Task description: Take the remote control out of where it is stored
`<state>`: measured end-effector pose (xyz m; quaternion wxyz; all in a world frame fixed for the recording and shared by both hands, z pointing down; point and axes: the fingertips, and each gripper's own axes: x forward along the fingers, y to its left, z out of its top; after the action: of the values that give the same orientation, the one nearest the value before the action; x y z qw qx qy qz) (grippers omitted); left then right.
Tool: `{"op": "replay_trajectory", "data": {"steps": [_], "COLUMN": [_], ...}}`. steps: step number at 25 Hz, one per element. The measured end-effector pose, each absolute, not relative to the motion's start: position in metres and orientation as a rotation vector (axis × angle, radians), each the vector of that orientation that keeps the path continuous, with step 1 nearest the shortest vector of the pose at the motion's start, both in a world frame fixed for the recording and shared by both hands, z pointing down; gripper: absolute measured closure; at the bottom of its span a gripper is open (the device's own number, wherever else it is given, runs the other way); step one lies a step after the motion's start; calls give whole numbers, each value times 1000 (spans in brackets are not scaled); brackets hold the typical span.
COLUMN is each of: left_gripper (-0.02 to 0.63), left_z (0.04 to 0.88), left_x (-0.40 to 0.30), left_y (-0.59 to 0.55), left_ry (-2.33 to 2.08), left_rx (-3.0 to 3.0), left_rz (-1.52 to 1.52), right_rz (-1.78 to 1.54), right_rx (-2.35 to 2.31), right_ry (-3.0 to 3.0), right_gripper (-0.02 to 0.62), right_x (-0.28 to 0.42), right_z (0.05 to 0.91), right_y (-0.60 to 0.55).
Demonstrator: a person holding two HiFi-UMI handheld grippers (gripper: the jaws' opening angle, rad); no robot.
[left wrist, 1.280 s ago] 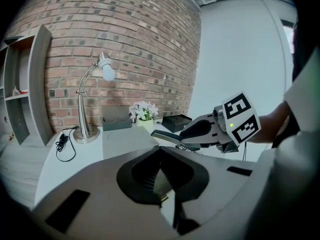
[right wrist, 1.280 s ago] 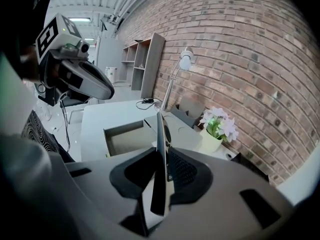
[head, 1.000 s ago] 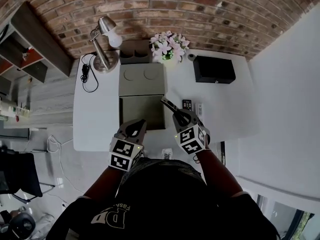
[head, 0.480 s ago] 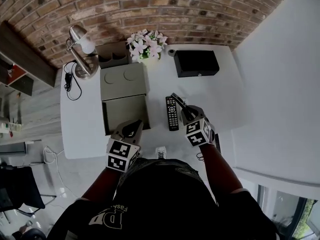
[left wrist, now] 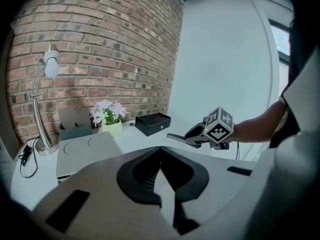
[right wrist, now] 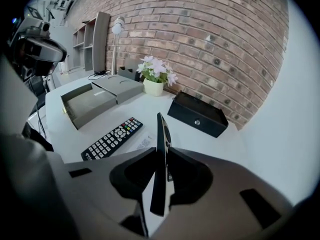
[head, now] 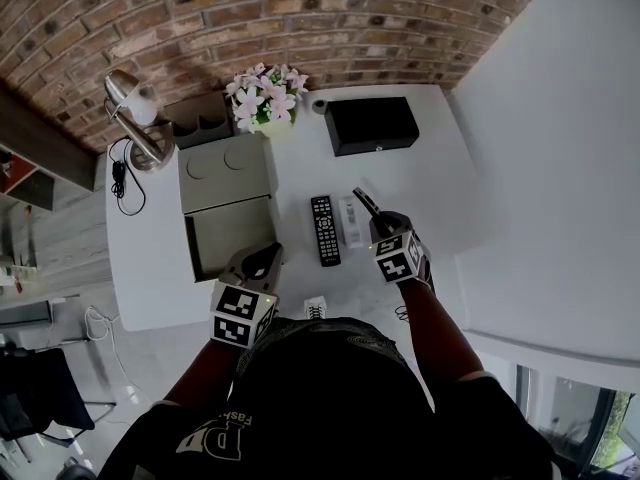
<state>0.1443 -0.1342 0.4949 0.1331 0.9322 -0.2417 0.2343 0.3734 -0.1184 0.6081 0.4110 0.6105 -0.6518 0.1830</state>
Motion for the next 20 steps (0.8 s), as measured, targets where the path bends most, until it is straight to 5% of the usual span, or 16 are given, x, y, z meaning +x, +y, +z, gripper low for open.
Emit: {"op": "replay_trajectory", "data": {"steps": [20], "left_gripper": [599], "left_z": [495], "left_x": [128], "left_y": [-150], "left_ry": [-824], "left_rx": [2645], "left_rz": [683], "right_rz": [772], "right_rx": [1686], "right_ry": [-1361], "right_gripper": [515], "right_x": [422], "right_z": [667], "right_y": [-124]}}
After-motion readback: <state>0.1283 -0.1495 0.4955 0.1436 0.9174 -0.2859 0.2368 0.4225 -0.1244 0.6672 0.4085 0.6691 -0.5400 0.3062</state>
